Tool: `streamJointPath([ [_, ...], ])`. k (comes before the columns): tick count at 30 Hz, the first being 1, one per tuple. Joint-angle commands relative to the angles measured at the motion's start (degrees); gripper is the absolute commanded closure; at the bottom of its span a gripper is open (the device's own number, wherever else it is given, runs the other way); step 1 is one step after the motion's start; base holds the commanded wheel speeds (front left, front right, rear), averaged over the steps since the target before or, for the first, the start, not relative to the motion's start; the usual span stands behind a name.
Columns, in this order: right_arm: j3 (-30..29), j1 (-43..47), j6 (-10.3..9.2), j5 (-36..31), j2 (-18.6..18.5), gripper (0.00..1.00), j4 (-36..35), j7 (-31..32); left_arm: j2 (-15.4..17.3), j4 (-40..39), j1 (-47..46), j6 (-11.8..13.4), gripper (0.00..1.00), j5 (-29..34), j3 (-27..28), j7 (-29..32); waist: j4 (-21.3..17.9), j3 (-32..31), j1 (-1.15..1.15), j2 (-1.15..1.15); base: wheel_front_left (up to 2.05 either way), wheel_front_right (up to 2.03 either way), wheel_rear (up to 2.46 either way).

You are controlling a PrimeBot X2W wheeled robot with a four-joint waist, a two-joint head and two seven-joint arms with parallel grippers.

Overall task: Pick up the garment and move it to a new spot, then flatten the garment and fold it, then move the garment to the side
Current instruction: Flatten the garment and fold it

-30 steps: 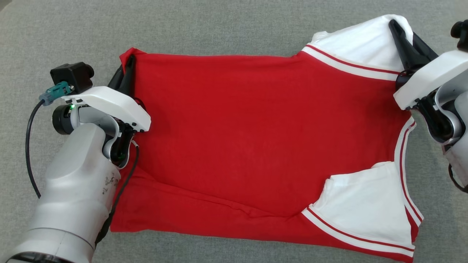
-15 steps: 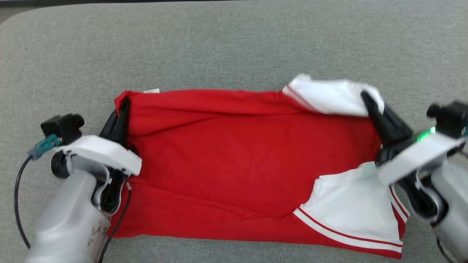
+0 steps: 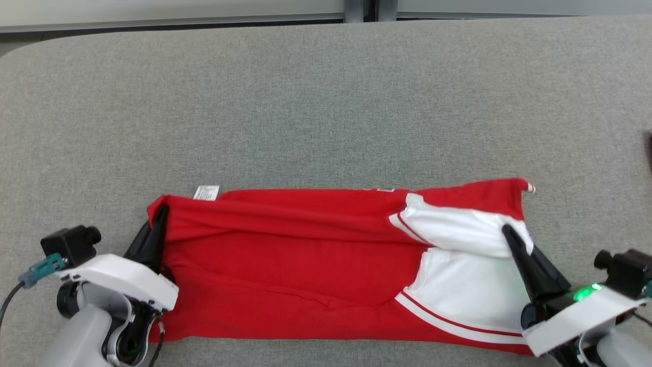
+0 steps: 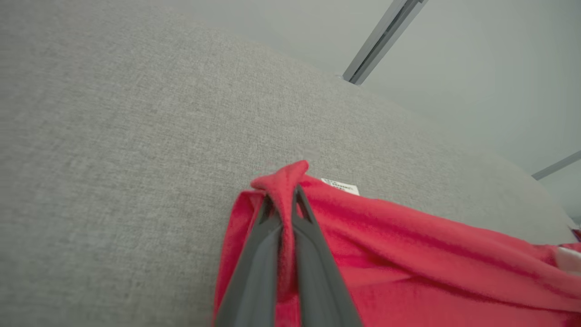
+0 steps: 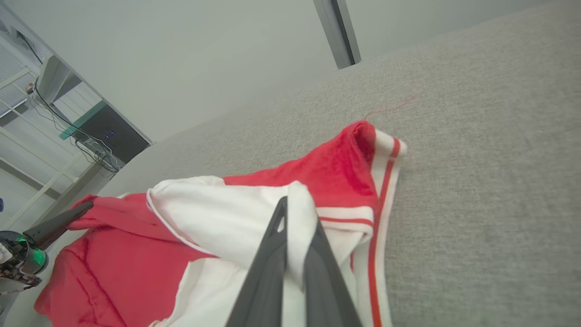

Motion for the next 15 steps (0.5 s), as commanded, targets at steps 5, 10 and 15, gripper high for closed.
streamJointPath([
  [5, -2.3, 4.7, -0.02, -3.3, 1.4, 0.0, -1.3, 1.7, 1.7, -3.1, 4.2, 2.5, 0.0, -0.2, 0.4, 0.8, -0.3, -0.7, 0.0, 0.0, 0.0, 0.0, 0.0],
  [10, -5.8, 8.1, -0.02, -10.1, 3.5, 0.0, -2.4, 2.4, 3.0, -5.6, 7.9, 6.2, 0.0, 2.8, 0.5, -1.9, -0.7, -1.7, 0.0, 0.0, 0.0, 0.0, 0.0],
  [15, -12.7, 11.3, -0.02, -17.7, 6.5, 0.0, -7.6, 0.7, 3.5, -10.3, 11.6, 12.1, 0.0, 8.1, 3.3, -4.9, -0.8, -3.0, 0.0, 0.0, 0.0, 0.0, 0.0],
])
